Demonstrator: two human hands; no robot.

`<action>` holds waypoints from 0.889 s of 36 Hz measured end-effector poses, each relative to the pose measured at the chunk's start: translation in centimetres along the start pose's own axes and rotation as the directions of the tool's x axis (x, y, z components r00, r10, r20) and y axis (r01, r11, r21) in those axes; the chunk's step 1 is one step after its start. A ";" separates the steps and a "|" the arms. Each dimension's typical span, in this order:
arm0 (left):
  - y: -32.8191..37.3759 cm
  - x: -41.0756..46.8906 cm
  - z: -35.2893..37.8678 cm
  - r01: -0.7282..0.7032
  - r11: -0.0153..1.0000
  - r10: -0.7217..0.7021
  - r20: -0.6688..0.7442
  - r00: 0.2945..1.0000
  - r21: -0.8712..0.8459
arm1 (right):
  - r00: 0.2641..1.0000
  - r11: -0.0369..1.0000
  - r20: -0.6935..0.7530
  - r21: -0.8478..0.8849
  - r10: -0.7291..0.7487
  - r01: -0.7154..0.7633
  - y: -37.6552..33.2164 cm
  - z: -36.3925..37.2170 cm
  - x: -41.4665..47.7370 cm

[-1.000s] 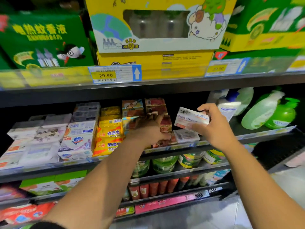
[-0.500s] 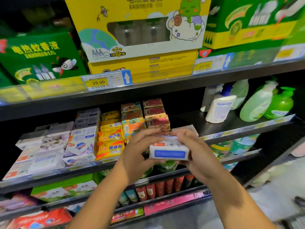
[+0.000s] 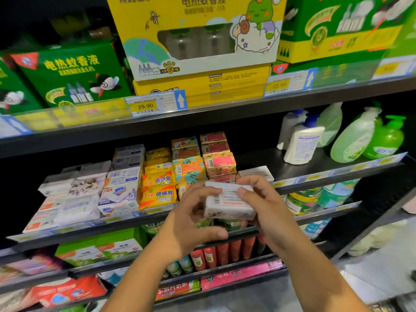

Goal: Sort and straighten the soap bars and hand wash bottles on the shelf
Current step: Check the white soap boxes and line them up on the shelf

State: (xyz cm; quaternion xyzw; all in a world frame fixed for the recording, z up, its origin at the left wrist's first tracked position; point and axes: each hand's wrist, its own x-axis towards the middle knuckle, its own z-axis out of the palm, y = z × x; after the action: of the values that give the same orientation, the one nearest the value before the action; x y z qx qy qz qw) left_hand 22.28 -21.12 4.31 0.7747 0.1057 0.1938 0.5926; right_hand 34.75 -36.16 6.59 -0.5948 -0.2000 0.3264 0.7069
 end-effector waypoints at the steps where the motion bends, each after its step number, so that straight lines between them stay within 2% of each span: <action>1: -0.2 -0.1 -0.2 -0.034 0.989 0.031 0.027 0.999 0.146 | 0.999 0.998 0.011 0.047 0.032 -0.032 0.0 -0.1 -0.1; 2: -0.2 -0.2 -0.4 -0.079 0.966 0.075 0.026 0.997 0.244 | 0.997 0.993 0.043 0.095 0.065 -0.069 0.0 -0.3 -0.1; 3: -0.4 -0.1 -0.6 -0.116 0.955 0.120 -0.001 0.993 0.272 | 0.991 0.984 0.094 0.143 0.095 -0.108 0.0 -0.5 -0.2; 5: -0.4 -0.1 -0.7 -0.130 0.960 0.157 -0.091 0.984 0.247 | 0.969 0.961 0.216 0.219 0.121 -0.169 0.1 -0.9 -0.3; 7: 0.0 -0.2 -0.4 -0.077 0.993 0.092 -0.177 0.980 0.092 | 0.943 0.966 0.316 0.191 0.106 -0.173 0.3 -1.2 -0.4; 9: 0.6 -0.6 0.1 0.000 0.979 -0.047 -0.228 0.973 -0.205 | 0.932 0.996 0.353 0.011 0.079 -0.088 0.5 -1.2 -0.4; 10: 0.9 -0.7 0.3 0.021 0.954 -0.097 -0.243 0.965 -0.298 | 0.940 0.996 0.335 -0.081 0.061 -0.036 0.5 -1.0 -0.4; 12: 1.5 -0.9 0.8 0.041 0.938 -0.143 -0.278 0.950 -0.344 | 0.959 0.990 0.281 -0.138 0.028 0.011 0.5 -0.5 -0.3; 15: 2.4 -1.2 1.1 0.071 0.953 -0.158 -0.280 0.947 -0.296 | 0.980 0.999 0.195 -0.014 0.038 -0.036 0.5 0.1 -0.4; 17: 2.0 -1.5 0.9 0.085 0.950 -0.148 -0.194 0.970 -0.300 | 0.992 1.000 0.128 -0.005 0.025 -0.024 0.4 0.3 -0.6; 19: 1.2 -1.8 0.3 0.086 0.972 -0.110 -0.103 0.989 -0.217 | 0.996 0.999 0.091 0.020 0.023 -0.025 0.3 0.2 -0.7; 21: 0.9 -1.9 -0.2 0.048 0.999 -0.049 -0.047 0.998 -0.015 | 0.991 0.990 0.112 0.117 0.068 -0.081 0.2 -0.1 -0.6; 23: 0.7 -1.6 -0.3 -0.015 0.985 0.031 -0.089 0.996 0.172 | 0.977 0.973 0.185 0.182 0.111 -0.145 0.1 -0.6 -0.7; 25: 0.8 -1.1 -0.3 -0.070 0.970 0.106 -0.148 0.983 0.234 | 0.951 0.954 0.286 0.235 0.115 -0.186 0.0 -1.0 -0.6; 26: 0.9 -0.9 -0.2 -0.078 0.973 0.117 -0.173 0.978 0.219 | 0.933 0.955 0.344 0.231 0.101 -0.188 0.0 -1.3 -0.6; 28: 0.9 -0.8 0.1 -0.021 0.999 0.030 -0.230 0.973 0.043 | 0.910 0.987 0.408 0.100 0.078 -0.129 0.0 -1.6 -0.6; 30: 1.0 -0.8 0.7 0.017 0.977 -0.073 -0.259 0.963 -0.214 | 0.936 0.996 0.346 -0.085 0.066 -0.039 0.0 -1.5 -0.5; 32: 1.3 -0.8 1.4 0.016 0.954 -0.104 -0.279 0.955 -0.299 | 0.963 0.991 0.264 -0.133 0.058 -0.023 0.0 -1.3 -0.4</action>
State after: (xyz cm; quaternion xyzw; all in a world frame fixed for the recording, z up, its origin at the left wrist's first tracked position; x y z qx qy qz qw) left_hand 22.03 -23.04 5.10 0.6374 0.1857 0.3012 0.6844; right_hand 35.35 -37.40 6.39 -0.5936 -0.3020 0.4045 0.6268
